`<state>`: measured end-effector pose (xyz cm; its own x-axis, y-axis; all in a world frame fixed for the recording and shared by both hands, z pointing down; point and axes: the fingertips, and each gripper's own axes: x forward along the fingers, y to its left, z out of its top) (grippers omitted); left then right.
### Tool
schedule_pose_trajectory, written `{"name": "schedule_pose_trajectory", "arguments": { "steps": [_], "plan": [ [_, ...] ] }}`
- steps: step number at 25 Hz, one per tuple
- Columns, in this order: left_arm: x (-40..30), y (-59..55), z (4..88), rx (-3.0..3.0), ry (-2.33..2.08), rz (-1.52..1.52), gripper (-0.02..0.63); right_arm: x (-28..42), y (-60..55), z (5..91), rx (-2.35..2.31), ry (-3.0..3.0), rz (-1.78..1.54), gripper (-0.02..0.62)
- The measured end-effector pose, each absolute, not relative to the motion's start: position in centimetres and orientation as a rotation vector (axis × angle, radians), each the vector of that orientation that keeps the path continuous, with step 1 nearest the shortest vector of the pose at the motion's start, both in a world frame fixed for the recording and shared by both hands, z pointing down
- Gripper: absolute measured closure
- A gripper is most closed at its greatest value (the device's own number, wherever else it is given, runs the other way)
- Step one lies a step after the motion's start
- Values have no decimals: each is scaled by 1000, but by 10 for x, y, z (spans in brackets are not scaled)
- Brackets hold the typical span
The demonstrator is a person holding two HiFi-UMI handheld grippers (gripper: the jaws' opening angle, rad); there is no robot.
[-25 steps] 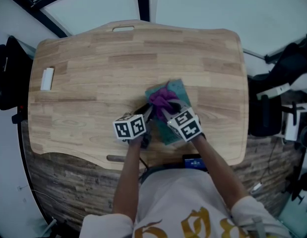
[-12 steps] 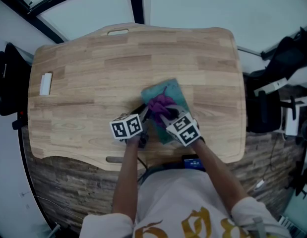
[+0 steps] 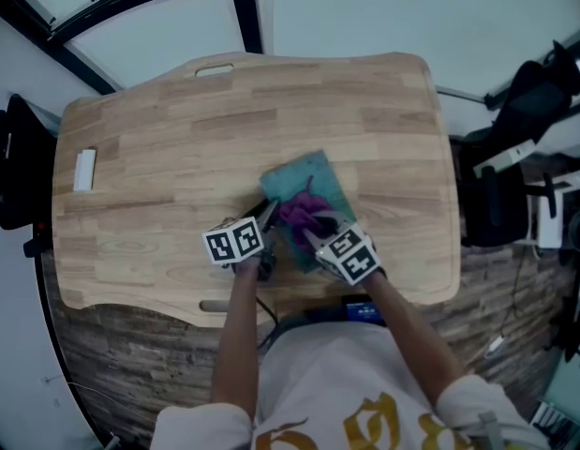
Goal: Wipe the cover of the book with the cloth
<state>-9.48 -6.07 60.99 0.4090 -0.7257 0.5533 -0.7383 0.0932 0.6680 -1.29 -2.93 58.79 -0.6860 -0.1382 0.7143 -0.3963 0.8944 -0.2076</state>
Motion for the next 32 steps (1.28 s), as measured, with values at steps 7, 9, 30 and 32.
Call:
{"name": "schedule_pose_trajectory", "arguments": {
  "steps": [7,9,30,32],
  "plan": [
    [-96,-59,611,1621,-1337,15,497,-5,-22,590,378,-2304,487,535],
    [-95,-59,611,1620,-1341,15,497,-2,-23,594,381,-2298,504,535],
    [-107,-32,559,1723,-1542,6,497,15,-36,550,687,-2438,533,535],
    [-101,-34,540,1787,-1571,27,497,16,-41,532,768,-2477,463,535]
  ]
}}
